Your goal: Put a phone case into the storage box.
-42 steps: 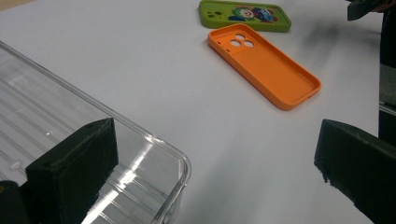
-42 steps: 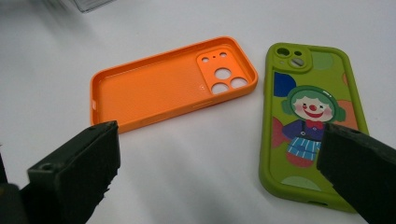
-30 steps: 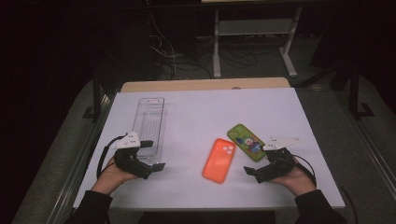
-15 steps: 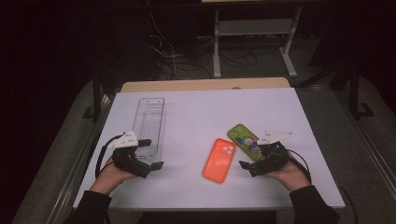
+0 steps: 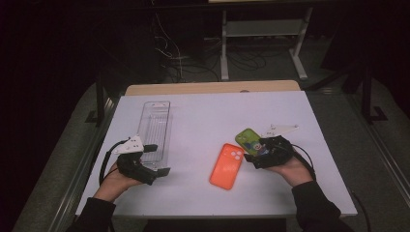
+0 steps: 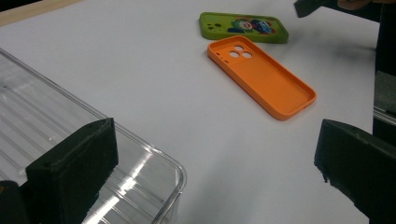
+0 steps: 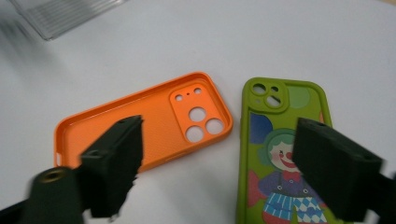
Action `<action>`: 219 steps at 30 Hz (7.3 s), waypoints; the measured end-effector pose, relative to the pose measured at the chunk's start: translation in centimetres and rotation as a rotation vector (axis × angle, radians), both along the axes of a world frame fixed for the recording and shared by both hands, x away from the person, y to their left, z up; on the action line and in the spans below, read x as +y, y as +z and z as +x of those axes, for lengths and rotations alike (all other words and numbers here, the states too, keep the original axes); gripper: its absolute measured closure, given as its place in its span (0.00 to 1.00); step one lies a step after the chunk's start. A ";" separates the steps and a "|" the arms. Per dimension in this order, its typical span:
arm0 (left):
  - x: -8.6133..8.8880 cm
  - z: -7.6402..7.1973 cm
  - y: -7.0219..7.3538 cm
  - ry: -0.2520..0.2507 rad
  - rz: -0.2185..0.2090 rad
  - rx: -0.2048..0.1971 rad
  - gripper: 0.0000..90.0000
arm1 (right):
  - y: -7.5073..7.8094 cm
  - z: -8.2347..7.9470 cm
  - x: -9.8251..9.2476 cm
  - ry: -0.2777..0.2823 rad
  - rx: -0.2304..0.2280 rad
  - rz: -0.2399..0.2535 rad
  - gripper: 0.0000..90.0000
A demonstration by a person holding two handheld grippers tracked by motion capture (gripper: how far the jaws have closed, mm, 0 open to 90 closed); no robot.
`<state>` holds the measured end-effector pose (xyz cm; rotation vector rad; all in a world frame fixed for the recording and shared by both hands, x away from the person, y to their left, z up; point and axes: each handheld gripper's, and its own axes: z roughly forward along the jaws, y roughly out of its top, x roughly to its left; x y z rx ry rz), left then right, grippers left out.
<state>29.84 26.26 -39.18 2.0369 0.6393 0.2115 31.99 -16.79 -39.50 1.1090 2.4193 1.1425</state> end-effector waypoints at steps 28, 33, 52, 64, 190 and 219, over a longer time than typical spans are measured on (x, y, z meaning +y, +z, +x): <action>0.1 0.0 0.0 0.000 0.011 0.004 0.00 | -3.1 2.8 1.9 0.056 0.120 -0.096 0.98; 0.1 0.0 0.0 0.000 0.013 0.008 0.00 | -3.5 3.0 2.0 0.054 0.117 -0.111 0.98; 0.1 -0.1 0.1 0.003 -0.003 0.014 0.00 | -3.8 4.6 4.1 0.040 0.106 -0.085 0.98; 0.1 -0.1 0.1 -0.002 0.000 0.017 0.00 | -3.9 5.6 6.0 0.059 0.092 -0.090 0.98; -0.1 0.0 0.0 -0.017 0.007 0.018 0.00 | -0.5 0.6 6.0 0.066 0.104 -0.128 0.01; 0.0 0.0 0.1 -0.017 0.010 0.019 0.00 | -4.4 0.4 8.8 0.104 0.166 -0.258 0.07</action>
